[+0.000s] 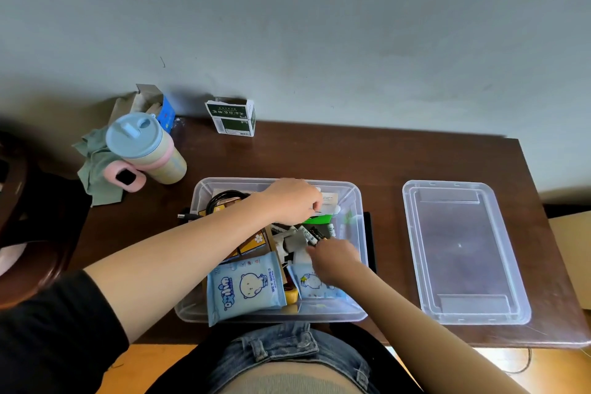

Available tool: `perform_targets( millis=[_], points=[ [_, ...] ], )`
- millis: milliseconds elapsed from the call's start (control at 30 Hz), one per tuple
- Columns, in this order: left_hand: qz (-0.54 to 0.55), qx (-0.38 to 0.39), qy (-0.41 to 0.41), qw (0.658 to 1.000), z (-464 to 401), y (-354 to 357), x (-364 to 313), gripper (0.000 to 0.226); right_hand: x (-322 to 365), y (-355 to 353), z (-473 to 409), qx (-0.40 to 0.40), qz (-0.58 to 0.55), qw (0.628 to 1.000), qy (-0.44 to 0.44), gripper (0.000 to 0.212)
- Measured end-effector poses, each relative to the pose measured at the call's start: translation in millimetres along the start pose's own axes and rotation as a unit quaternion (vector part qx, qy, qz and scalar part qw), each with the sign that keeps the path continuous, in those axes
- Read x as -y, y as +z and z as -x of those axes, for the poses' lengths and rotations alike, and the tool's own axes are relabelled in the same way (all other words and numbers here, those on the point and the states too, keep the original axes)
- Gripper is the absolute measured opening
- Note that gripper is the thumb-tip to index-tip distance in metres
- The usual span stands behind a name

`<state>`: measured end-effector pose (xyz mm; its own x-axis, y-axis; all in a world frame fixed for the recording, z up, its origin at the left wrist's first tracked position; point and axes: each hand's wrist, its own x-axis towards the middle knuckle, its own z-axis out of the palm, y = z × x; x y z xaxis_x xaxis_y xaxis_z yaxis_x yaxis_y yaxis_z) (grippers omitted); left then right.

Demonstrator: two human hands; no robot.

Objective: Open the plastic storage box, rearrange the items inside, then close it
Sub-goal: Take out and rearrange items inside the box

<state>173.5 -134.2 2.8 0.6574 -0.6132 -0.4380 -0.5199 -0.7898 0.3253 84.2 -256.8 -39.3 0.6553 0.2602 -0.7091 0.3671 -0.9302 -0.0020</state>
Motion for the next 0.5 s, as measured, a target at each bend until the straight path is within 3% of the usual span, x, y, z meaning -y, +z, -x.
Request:
perform_targets(
  millis=[133, 367, 500],
  points=[
    [-0.089, -0.109, -0.041, 0.989, -4.2, -0.7, -1.5, 0.016, -4.0, -4.9, -21.6, -0.037, -0.064, 0.99, 0.123, 0.023],
    [-0.197, -0.037, -0.075, 0.977, -11.8, -3.6, -12.1, 0.013, -5.5, -2.2, -55.2, -0.035, -0.069, 0.984, 0.163, 0.024],
    [-0.221, -0.037, -0.07, 0.972, -14.8, 6.9, -15.7, 0.03, -5.9, 4.9, -60.1, -0.053, -0.078, 0.982, 0.162, 0.023]
  ],
)
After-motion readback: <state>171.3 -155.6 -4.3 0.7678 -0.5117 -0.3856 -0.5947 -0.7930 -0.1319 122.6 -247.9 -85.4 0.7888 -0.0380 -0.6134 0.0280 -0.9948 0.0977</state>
